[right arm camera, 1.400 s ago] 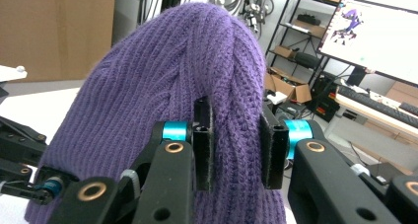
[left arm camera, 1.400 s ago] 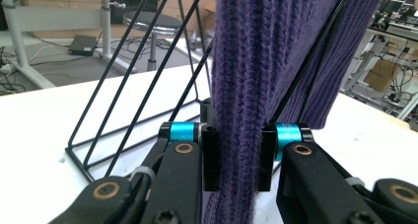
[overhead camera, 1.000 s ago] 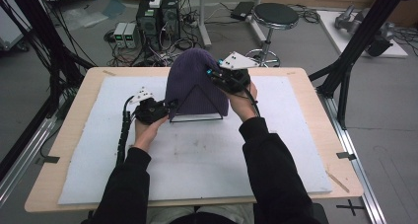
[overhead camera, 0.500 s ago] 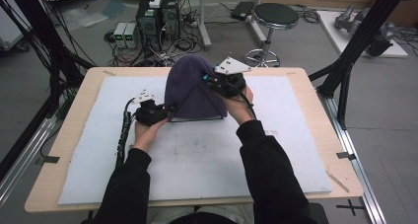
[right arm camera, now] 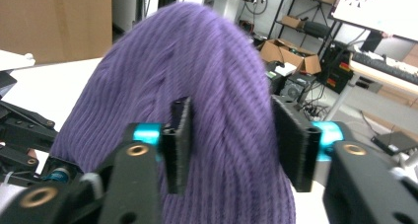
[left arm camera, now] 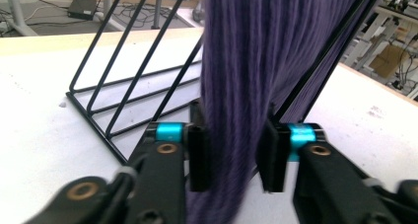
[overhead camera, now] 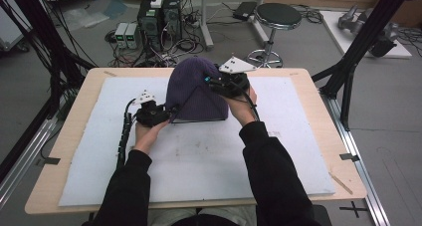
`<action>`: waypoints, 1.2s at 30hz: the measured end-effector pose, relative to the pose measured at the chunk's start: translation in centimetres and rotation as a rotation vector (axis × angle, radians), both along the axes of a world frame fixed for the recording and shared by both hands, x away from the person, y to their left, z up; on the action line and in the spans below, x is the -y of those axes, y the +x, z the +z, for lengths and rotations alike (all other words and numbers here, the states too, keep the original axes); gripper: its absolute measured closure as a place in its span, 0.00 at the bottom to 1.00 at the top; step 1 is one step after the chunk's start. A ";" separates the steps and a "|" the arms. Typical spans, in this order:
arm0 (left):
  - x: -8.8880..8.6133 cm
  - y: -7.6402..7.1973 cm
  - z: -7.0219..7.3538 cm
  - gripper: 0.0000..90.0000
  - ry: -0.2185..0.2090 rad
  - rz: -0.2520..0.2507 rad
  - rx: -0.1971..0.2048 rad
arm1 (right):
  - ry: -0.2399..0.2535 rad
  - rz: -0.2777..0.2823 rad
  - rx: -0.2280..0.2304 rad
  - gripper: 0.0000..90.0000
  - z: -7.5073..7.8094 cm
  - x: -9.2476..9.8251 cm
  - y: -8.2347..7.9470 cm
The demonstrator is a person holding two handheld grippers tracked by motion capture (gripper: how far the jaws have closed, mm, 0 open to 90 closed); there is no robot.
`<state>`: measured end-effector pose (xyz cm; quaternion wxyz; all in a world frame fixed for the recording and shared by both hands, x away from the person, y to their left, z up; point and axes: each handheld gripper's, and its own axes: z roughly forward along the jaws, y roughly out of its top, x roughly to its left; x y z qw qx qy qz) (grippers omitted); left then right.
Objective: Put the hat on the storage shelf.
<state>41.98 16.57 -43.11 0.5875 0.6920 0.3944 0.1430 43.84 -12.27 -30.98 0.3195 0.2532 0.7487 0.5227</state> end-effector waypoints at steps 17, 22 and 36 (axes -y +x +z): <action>-0.3 -1.7 3.0 0.39 -0.078 0.080 0.057 | 0.116 -0.095 -0.046 0.17 1.0 1.8 -0.5; -0.5 -2.4 4.0 0.32 -0.067 0.122 0.101 | 0.139 -0.119 -0.044 0.14 1.2 2.7 -0.7; -1.8 -4.5 4.9 0.25 -0.071 0.187 0.150 | 0.141 -0.184 -0.062 0.13 1.8 7.6 -2.3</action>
